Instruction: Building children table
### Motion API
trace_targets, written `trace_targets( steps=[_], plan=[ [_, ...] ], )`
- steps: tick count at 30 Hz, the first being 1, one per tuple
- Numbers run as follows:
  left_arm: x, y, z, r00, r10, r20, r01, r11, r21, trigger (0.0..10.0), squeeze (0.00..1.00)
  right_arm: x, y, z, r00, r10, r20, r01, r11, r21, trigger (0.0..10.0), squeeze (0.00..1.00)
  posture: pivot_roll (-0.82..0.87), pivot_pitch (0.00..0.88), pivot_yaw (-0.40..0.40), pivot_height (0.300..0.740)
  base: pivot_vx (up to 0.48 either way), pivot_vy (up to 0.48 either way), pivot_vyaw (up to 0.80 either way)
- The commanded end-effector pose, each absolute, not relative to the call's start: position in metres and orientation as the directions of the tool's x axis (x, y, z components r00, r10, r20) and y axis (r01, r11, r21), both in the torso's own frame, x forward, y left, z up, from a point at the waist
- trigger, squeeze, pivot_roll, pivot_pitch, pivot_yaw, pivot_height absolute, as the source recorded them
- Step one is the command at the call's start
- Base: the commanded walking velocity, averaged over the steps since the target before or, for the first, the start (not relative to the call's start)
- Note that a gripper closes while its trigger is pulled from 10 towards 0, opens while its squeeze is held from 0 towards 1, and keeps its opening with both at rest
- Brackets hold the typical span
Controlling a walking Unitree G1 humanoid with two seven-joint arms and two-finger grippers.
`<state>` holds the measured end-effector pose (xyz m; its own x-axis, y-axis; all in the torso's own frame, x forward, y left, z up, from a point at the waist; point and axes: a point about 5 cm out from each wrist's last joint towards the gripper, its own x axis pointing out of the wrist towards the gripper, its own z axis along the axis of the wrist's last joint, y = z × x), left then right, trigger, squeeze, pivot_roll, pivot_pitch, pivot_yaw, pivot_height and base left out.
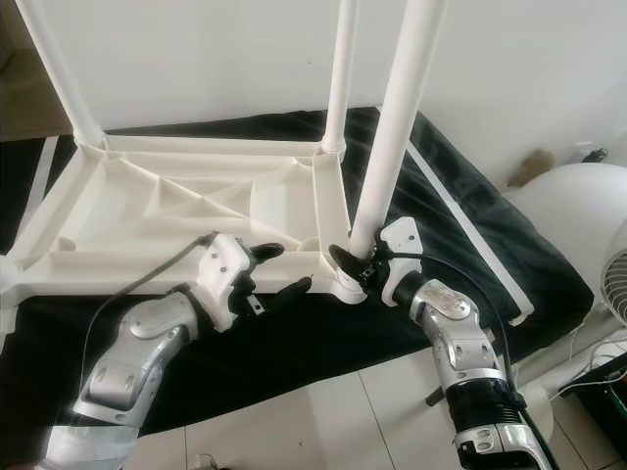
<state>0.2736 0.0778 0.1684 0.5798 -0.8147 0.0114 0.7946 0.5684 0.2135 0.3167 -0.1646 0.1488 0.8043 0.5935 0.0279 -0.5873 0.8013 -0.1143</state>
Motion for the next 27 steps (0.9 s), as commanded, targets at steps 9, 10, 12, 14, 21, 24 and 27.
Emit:
trace_targets(
  steps=[9, 10, 12, 14, 21, 24, 27],
  plan=[
    [0.272, 0.075, 0.168, 0.623, -0.782, 0.028, 0.759, 0.612, 0.223, 10.0, 0.0, 0.316, -0.174, 0.144, 0.925, 0.379, 0.012, -0.376, 0.922, -0.094, 10.0, 0.0, -0.01, 0.013, -0.047, 0.74, 0.0, 0.0, 0.0],
    [0.271, 0.075, 0.168, 0.622, -0.783, 0.028, 0.76, 0.611, 0.221, 10.0, 0.0, 0.315, -0.174, 0.143, 0.932, 0.363, 0.009, -0.361, 0.928, -0.096, 10.0, 0.0, -0.01, 0.013, -0.047, 0.74, 0.0, 0.0, 0.0],
    [0.271, 0.075, 0.168, 0.62, -0.784, 0.027, 0.761, 0.61, 0.218, 10.0, 0.0, 0.314, -0.175, 0.143, 0.947, 0.321, 0.015, -0.318, 0.942, -0.109, 10.0, 0.0, -0.01, 0.014, -0.047, 0.74, 0.0, 0.0, 0.0],
    [0.271, 0.075, 0.168, 0.621, -0.783, 0.027, 0.761, 0.611, 0.217, 10.0, 0.0, 0.312, -0.172, 0.142, 0.961, 0.276, 0.023, -0.273, 0.959, -0.078, 10.0, 0.0, -0.01, 0.016, -0.048, 0.74, 0.0, 0.0, 0.0],
    [0.269, 0.076, 0.167, 0.624, -0.781, 0.024, 0.76, 0.613, 0.215, 10.0, 0.0, 0.302, -0.162, 0.139, 0.995, 0.099, 0.026, -0.099, 0.995, -0.011, 10.0, 0.0, -0.01, 0.018, -0.051, 0.74, 0.0, 0.0, 0.0],
    [0.269, 0.075, 0.167, 0.624, -0.781, 0.024, 0.76, 0.613, 0.215, 10.0, 0.0, 0.298, -0.158, 0.137, 1.0, -0.002, 0.024, 0.002, 1.0, 0.016, 10.0, 0.0, -0.01, 0.018, -0.052, 0.74, 0.0, 0.0, 0.0],
    [0.27, 0.075, 0.167, 0.626, -0.78, 0.025, 0.758, 0.615, 0.217, 10.0, 0.0, 0.295, -0.147, 0.135, 0.997, -0.07, 0.016, 0.069, 0.997, 0.044, 10.0, 0.0, -0.01, 0.018, -0.052, 0.74, 0.0, 0.0, 0.0]
  ],
)
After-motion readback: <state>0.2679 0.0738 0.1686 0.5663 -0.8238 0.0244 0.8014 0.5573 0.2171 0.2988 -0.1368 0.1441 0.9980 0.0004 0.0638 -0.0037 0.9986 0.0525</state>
